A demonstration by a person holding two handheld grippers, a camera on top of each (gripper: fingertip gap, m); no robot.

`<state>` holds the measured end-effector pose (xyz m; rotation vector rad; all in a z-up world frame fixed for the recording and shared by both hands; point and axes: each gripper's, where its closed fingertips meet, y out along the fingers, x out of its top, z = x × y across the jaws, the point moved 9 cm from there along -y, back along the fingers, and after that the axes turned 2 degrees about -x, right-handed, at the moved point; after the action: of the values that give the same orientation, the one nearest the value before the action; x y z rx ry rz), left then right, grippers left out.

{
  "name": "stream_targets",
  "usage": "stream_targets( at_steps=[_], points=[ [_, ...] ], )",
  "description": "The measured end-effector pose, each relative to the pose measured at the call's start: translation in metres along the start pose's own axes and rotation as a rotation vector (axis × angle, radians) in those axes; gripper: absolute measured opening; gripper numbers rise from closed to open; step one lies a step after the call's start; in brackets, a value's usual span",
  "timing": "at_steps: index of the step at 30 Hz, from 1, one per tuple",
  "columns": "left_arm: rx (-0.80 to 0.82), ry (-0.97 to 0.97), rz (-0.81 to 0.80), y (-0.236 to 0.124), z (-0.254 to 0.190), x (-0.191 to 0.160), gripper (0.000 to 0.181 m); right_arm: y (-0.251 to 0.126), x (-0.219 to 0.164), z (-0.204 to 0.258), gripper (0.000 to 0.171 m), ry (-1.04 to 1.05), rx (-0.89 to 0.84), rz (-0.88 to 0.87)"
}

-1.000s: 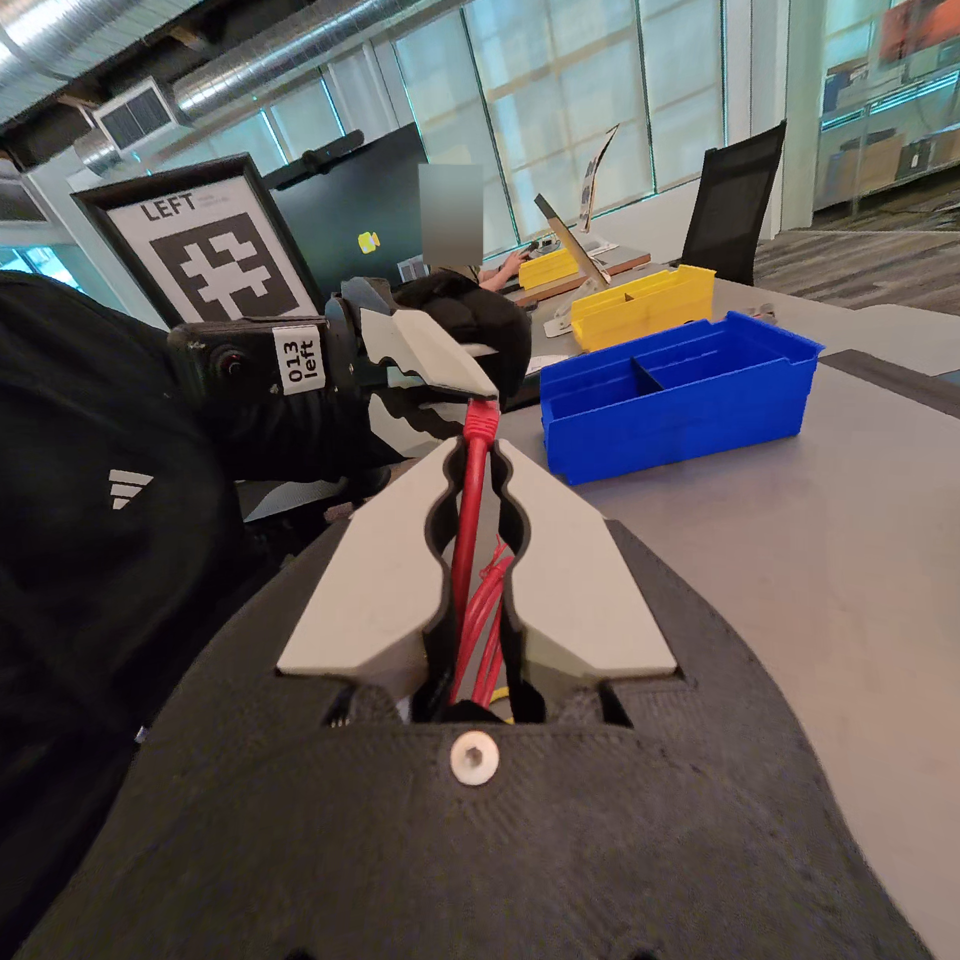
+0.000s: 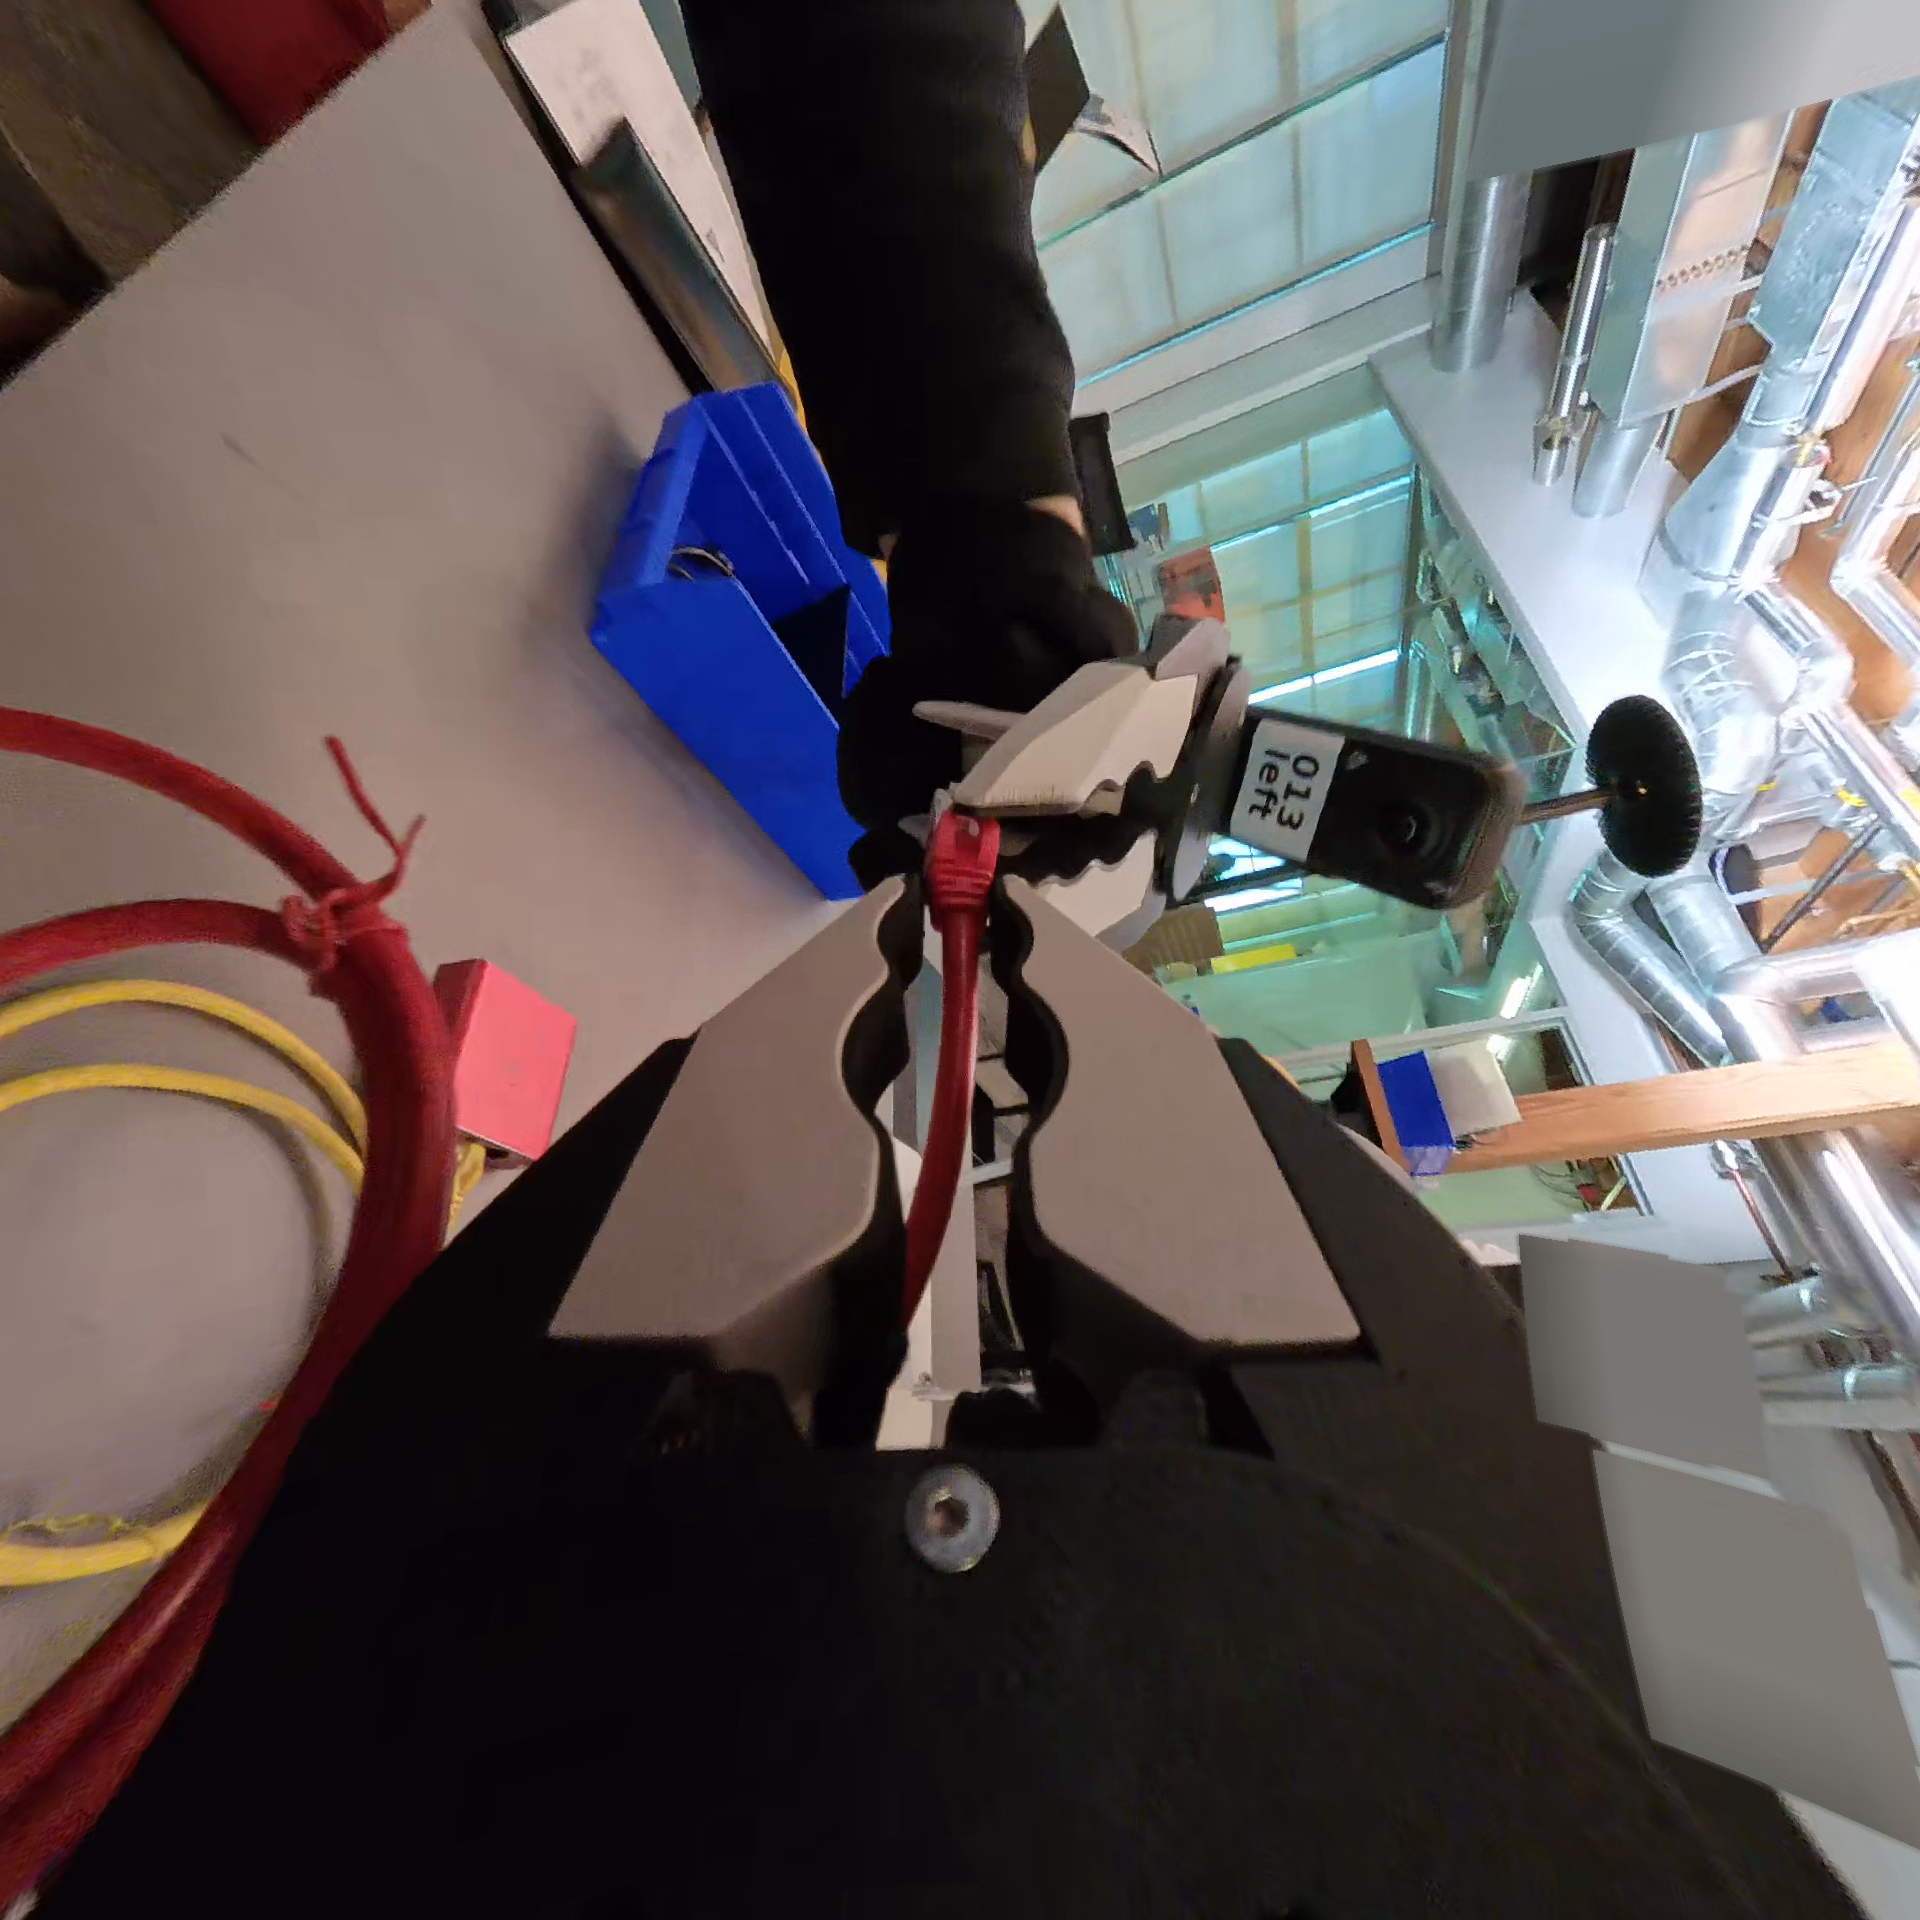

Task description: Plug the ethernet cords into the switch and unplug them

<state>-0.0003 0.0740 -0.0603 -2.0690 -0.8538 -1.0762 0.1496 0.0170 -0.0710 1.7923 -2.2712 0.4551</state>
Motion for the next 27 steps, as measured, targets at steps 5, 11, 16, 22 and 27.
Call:
stream_targets(
  at_steps=[5, 11, 16, 22, 27],
  points=[
    [-0.108, 0.003, -0.009, 0.011, 0.002, -0.002, 0.011, -0.004, 0.008, 0.004, 0.011, 0.009, 0.013, -0.058],
    [-0.155, 0.011, -0.027, 0.018, 0.007, -0.004, 0.011, -0.006, 0.006, 0.005, 0.01, 0.094, 0.053, -0.067],
    [0.166, 0.094, -0.118, 0.0, 0.014, 0.006, 0.025, -0.012, -0.028, -0.01, 0.009, 0.449, 0.063, -0.057],
    [0.918, 0.564, 0.048, 0.008, -0.01, 0.007, 0.029, -0.019, -0.076, -0.018, 0.01, 1.035, 0.16, -0.176],
    [1.345, 1.01, 0.392, 0.051, -0.006, -0.004, 0.038, -0.012, -0.094, -0.013, 0.009, 1.318, 0.283, -0.206]
  ],
)
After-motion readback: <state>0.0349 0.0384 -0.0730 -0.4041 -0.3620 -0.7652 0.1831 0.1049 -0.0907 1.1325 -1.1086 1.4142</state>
